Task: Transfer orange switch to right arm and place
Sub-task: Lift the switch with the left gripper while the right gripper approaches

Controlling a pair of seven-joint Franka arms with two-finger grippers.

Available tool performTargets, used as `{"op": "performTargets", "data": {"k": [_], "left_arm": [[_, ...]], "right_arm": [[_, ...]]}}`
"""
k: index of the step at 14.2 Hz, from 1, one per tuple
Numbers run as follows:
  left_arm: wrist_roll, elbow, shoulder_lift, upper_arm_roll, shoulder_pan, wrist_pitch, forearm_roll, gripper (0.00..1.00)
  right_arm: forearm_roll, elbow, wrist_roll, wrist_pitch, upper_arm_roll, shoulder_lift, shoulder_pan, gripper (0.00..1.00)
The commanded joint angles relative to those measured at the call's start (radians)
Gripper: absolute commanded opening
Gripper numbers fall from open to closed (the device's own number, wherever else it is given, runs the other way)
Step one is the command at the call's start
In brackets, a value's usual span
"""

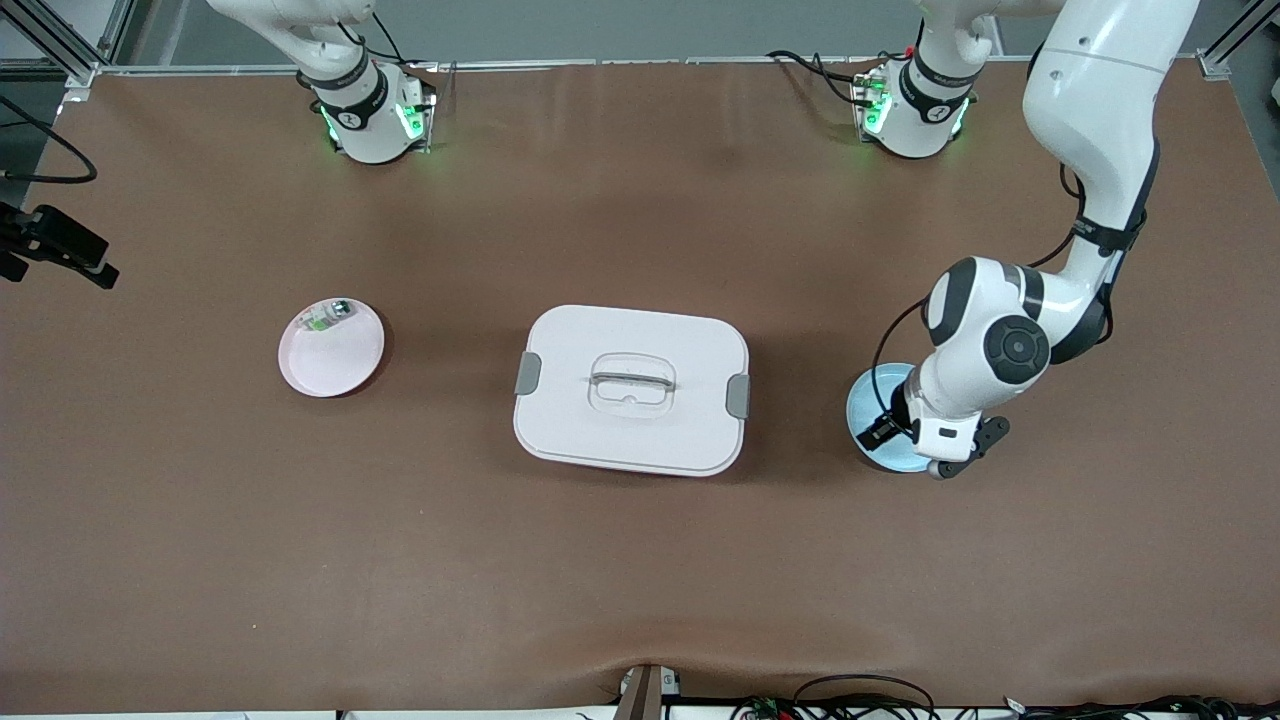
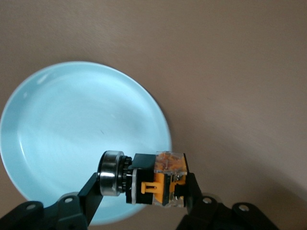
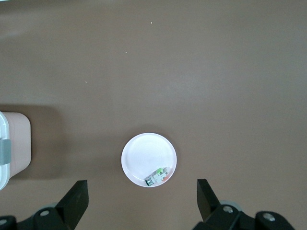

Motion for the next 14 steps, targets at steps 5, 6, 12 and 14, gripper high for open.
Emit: {"op": "performTargets", "data": {"k": [5, 6, 12, 14], "left_arm": [[-0.381, 0.177, -0.031, -0.213, -0.007, -0.177, -0.028, 0.0], [-0.436, 0.193, -0.031, -0.247, -0.005, -0.188, -0.028, 0.0], [-0.67, 0.314, -0.019, -0.407, -0.018, -0.191, -0.183, 0.0], [-0.712, 0.348, -0.019, -0.408, -0.051, -0.189, -0.262, 0.0]], "right_arm": [[0.0, 0.026, 0.002, -0.023, 0.011, 0.013, -0.006, 1.0], [0.002, 0.024, 0.002, -0.023, 0.012, 0.015, -0.003, 1.0], [0.008, 0.027, -0.001, -0.07, 0.021, 0.018, 0.052, 1.0], [0.011, 0.053, 0.012, -0.159, 0.02, 0.015, 0.133, 1.0]]}}
